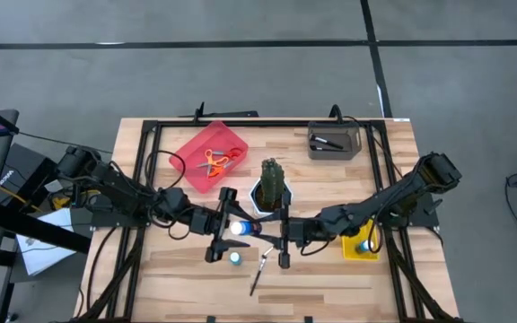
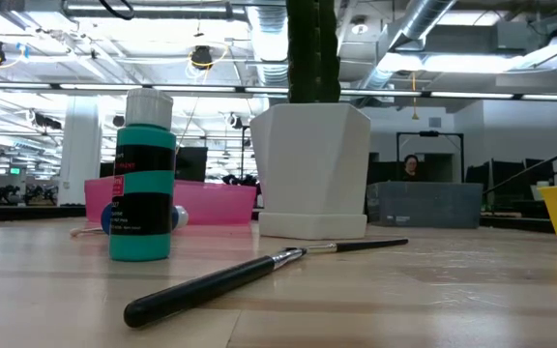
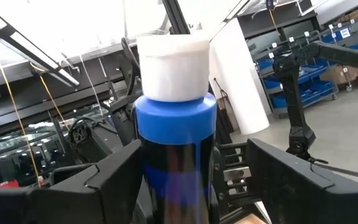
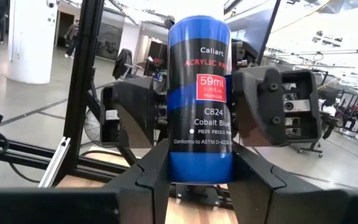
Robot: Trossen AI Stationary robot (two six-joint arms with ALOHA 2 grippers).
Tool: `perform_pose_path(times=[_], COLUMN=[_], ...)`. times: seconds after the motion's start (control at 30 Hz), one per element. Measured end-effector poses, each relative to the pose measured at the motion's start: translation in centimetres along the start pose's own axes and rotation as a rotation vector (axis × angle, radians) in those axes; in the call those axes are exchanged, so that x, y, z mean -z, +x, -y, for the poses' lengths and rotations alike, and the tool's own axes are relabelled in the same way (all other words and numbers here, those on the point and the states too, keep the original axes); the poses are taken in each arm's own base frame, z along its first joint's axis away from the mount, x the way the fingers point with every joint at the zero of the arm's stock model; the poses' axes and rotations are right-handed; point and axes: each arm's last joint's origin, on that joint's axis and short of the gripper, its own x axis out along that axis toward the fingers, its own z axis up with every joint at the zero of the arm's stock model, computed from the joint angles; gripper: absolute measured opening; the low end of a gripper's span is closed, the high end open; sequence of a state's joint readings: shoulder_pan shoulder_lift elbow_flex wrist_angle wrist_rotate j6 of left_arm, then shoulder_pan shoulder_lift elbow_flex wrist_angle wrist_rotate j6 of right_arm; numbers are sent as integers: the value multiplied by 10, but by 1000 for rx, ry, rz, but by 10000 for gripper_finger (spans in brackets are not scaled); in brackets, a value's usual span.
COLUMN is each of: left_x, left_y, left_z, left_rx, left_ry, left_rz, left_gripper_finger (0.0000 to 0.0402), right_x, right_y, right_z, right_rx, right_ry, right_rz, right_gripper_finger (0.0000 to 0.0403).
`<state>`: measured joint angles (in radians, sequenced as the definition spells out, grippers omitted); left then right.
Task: Pick & Place Paint Supplies
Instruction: Put the right blue paint bottle into the yellow basket
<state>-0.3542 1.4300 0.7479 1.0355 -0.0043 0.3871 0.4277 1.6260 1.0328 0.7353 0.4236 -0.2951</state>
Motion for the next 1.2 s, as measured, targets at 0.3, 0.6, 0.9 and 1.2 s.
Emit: perform_pose_path(times=[0.3,0.6,0.9,1.2], left_x=[0,0,2,-13], left_y=[0,0,-1,-14], left_z=[0,-1,-3,-9], left_rx=[-6,-9,-3,41], left_ry=[-3,-3,11,44], left_rz=[1,3,-17,-148], left_gripper_finger=[199,116,122,118], right_x=[0,0,0,-22], right_y=[-1,-1,-2,-28], right_z=[-1,-1,-4,-19], right_rx=[-5,-12,2,65], right_ry=[1,0,-3,-69], right_rz=[1,4,-12,-92], right_gripper_finger=[123,132,192,221])
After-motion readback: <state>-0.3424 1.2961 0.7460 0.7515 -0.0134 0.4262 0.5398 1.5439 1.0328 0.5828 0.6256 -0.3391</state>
